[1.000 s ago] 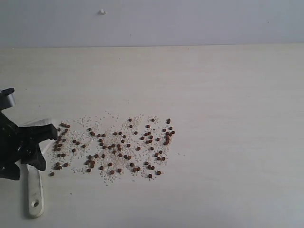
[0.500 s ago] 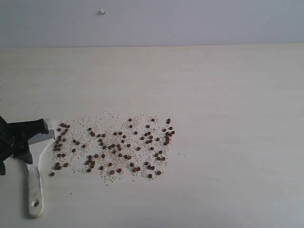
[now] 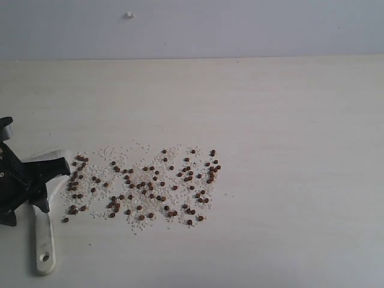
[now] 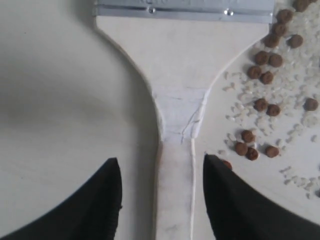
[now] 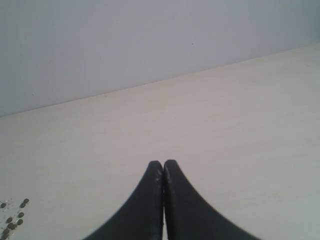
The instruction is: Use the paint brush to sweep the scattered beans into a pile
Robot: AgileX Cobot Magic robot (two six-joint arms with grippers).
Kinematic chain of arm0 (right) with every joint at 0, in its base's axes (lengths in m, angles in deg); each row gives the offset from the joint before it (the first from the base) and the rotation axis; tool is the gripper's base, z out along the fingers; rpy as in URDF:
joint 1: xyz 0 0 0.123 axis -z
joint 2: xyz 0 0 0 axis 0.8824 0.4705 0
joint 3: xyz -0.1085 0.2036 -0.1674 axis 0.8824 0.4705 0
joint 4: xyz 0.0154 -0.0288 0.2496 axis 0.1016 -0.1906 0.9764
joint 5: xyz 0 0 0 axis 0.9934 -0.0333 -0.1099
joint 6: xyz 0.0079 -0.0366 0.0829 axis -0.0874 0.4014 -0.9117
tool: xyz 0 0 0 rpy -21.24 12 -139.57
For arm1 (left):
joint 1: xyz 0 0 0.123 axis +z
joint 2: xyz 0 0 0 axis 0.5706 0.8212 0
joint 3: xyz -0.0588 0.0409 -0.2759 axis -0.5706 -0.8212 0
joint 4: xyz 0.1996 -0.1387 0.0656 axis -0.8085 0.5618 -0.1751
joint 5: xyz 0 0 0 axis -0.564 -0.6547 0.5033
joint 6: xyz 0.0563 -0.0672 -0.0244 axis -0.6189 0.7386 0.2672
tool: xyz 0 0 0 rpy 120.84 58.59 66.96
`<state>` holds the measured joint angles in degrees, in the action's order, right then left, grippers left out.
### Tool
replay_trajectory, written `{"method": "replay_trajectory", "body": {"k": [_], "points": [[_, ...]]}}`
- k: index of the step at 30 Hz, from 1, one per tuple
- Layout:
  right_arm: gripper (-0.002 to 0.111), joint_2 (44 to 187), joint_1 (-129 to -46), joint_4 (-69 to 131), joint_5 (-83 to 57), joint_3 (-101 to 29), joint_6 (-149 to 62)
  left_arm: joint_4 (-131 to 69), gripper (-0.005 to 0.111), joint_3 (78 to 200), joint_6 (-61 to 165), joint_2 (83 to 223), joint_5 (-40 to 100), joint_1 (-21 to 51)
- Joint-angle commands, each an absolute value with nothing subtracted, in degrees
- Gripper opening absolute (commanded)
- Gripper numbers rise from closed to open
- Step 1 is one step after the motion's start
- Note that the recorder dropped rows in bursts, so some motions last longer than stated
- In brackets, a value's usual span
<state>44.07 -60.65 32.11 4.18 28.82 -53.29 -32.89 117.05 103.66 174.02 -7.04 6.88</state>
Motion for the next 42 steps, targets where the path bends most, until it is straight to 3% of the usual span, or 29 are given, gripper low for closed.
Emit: {"method": "replay_trajectory", "body": {"k": [1, 38, 40, 42], "points": [[0.000, 43.8, -60.5, 32.2, 4.0, 28.8, -52.7, -33.3, 0.049, 116.8, 104.3, 175.9, -4.6, 6.5], [0.000, 43.8, -60.5, 32.2, 4.0, 28.8, -52.7, -32.3, 0.049, 116.8, 103.3, 183.0, -3.0, 3.4], [0.000, 43.8, -60.5, 32.2, 4.0, 28.8, -52.7, -32.1, 0.046, 116.8, 103.3, 183.0, -3.3, 3.4], [0.000, 43.8, -60.5, 32.2, 4.0, 28.8, -52.7, -32.1, 0.032, 116.8, 102.8, 183.0, -3.8, 3.4]]}}
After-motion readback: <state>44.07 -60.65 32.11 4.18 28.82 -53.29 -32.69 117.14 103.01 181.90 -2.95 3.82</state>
